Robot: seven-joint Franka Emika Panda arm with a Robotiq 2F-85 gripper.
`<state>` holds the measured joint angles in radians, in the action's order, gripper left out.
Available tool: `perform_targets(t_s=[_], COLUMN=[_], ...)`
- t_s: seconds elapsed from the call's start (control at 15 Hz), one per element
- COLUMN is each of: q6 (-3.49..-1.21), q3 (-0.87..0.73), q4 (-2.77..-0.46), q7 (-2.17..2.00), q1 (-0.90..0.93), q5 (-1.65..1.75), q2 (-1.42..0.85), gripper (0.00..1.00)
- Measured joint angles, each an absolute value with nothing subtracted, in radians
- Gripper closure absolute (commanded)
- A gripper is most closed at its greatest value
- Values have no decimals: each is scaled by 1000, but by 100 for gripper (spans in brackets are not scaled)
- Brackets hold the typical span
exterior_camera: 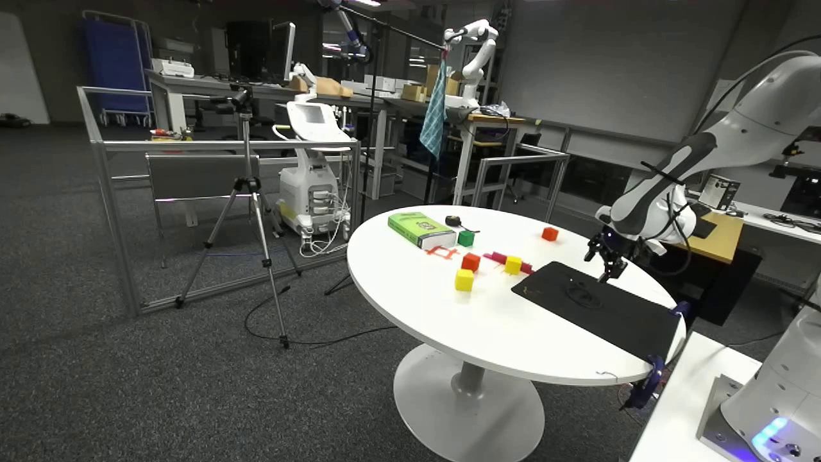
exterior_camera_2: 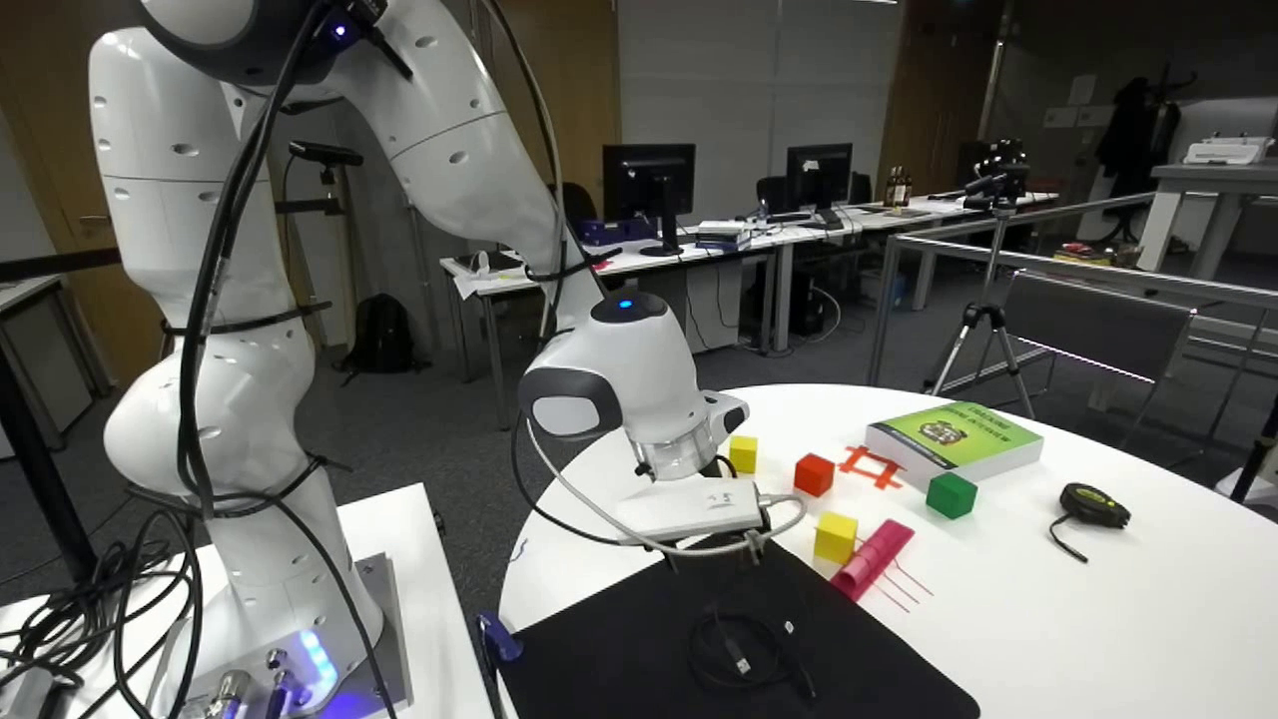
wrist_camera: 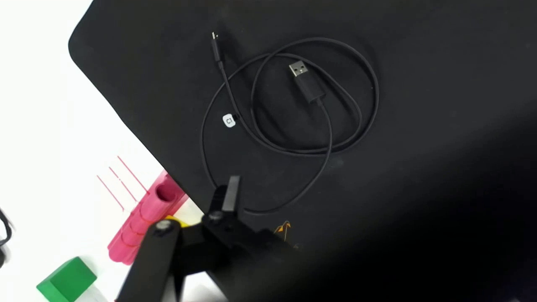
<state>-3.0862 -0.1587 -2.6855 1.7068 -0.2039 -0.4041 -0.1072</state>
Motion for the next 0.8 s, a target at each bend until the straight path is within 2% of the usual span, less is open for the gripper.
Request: perform_targets(t_s=[0.8], q6=[-3086], q3=[-123], q4=[-2557], q7=[1705], q1=[-266], q5=[-471], q2=[-331], gripper=[0])
